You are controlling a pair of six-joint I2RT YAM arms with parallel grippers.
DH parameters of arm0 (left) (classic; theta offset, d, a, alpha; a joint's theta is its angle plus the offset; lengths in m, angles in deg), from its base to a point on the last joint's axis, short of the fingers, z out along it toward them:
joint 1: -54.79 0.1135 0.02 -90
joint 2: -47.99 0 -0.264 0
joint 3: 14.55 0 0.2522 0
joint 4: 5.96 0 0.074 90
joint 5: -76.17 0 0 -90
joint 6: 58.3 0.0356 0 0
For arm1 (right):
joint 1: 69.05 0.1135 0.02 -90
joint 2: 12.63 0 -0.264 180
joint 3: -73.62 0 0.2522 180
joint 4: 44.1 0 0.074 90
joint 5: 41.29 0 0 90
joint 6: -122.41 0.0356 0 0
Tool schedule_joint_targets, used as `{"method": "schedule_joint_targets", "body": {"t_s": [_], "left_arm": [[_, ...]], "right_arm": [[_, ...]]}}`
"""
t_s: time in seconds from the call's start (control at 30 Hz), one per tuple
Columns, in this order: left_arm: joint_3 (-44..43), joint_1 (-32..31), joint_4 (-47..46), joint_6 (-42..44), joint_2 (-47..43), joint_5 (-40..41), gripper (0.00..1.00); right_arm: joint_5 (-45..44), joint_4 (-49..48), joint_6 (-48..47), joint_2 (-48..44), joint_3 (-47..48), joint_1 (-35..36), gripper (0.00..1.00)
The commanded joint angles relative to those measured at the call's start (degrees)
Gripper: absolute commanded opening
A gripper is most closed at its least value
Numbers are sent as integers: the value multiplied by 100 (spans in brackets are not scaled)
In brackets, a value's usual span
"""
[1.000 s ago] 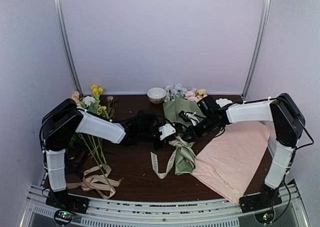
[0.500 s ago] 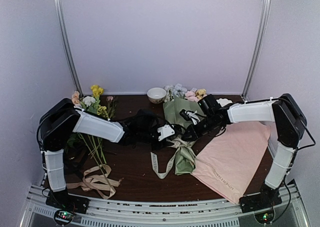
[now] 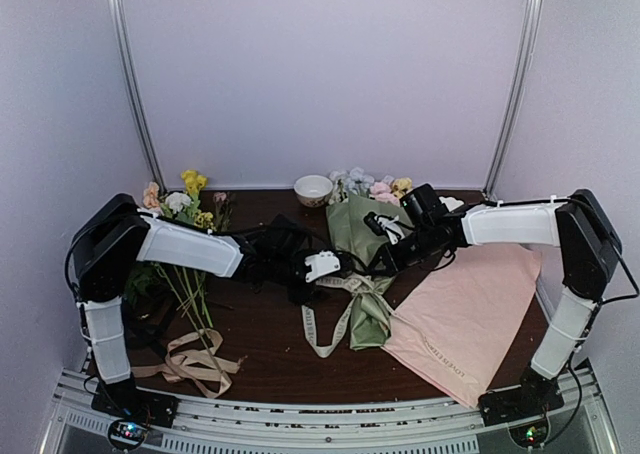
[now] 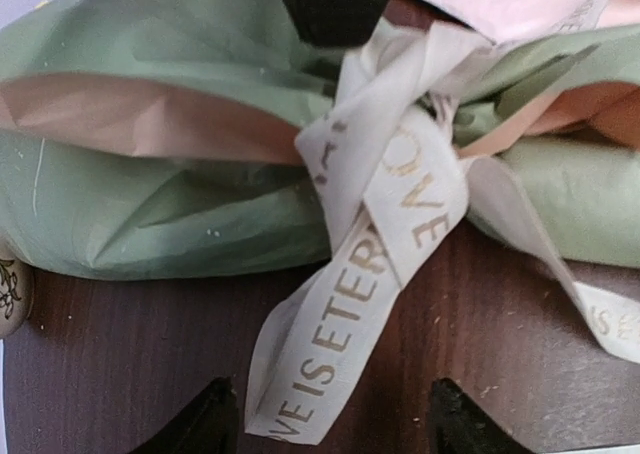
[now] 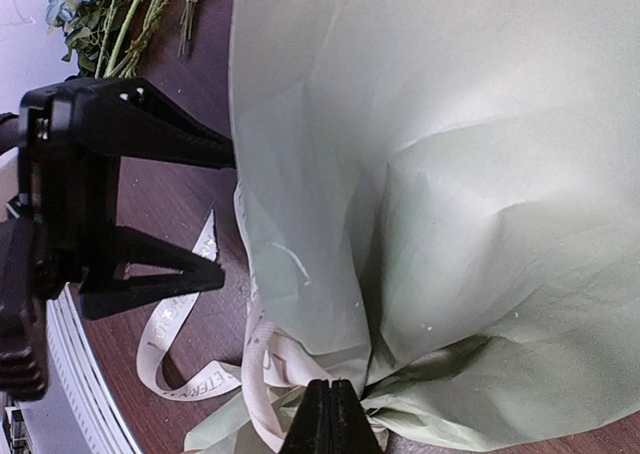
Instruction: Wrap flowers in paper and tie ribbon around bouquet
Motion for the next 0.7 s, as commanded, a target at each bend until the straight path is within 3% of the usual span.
{"method": "schedule_joint_targets", "body": {"t_s": [0.0,0.07,0.17,0.3,0.43,0.67], "left_arm": [[-242,96,-210,-11,246,611,59],[-203,150,-462,-95,251,529,53],[-243,194,-489,-83,330,179,52],[-392,195,-197,-63,497,165,39],[-338,204,-141,-95,506,424,2],[-32,249,-40,-436,214,901,0]], "right_arm": [[-100,-163,71,-158,-65,23,0],[-73,-192,80,-201,-96,25,0],[-66,-217,94,-254,-140,20,0],[-92,-230,103,-311,-177,11,0],[-243,-273,159,-381,-222,-16,0],[-897,-439,436,-801,-780,-360,0]]}}
